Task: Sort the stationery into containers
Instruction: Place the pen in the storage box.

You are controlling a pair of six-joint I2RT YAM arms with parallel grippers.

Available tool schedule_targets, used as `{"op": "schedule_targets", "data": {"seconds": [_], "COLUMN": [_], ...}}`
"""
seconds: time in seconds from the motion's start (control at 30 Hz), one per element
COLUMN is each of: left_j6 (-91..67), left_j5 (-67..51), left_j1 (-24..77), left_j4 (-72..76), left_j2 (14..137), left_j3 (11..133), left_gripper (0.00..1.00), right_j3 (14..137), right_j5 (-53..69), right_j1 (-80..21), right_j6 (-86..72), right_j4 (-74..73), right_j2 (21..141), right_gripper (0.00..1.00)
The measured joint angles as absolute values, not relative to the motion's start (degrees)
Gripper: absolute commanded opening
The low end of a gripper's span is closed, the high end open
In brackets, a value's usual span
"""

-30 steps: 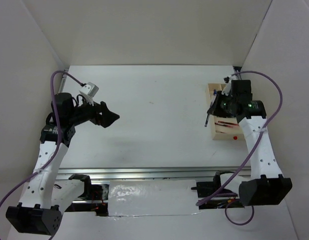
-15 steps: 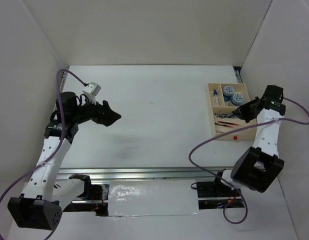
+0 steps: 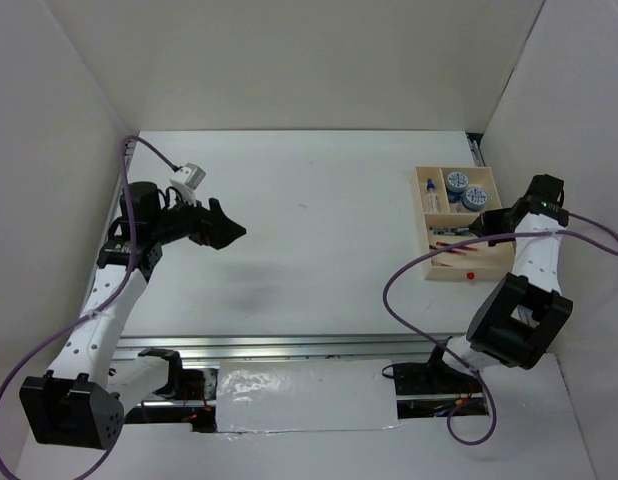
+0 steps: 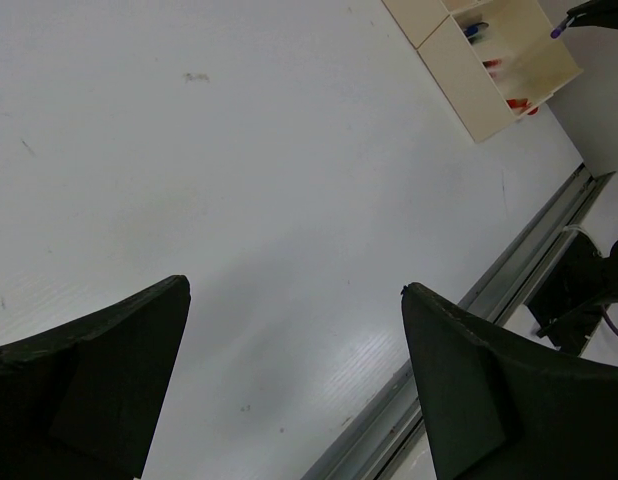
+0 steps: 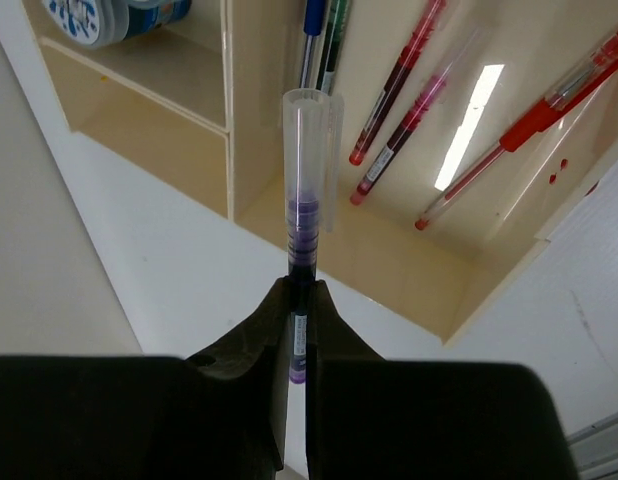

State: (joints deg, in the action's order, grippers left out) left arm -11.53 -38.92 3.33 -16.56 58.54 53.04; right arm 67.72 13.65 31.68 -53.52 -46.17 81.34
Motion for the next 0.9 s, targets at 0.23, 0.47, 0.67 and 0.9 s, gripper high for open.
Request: {"op": "schedule_targets", "data": {"seconds": [0.23,0.47,0.67,0.9], "left_j6": [-12.4,-12.4,-12.4,-12.3], "left_j5": [-39.2,-39.3,-39.3,-38.9], "left_j1": [3.7,3.9,3.9,3.9], "left_j4": [-15.2,-14.9,-14.9,-15.5], "left_j2": [58.9,58.9,58.9,58.8], "left_j3": [52.9,52.8,52.8,52.8], "left_gripper": [0.99,0.99,0.99,0.99], "right_j3": [67.2,67.2,67.2,67.2], "right_j5": [9.9,8.3,7.2,7.6], "right_j1": [30.3,28.9,28.8,28.7], "right_j6": [-57.9,-59.6,-59.6,-59.5], "right_j4": [-43.3,-40.8,-39.5,-39.1], "right_j2": [84.7,88.1,89.9,90.4], "right_gripper": [0.0,0.17,0.26,0.5]}}
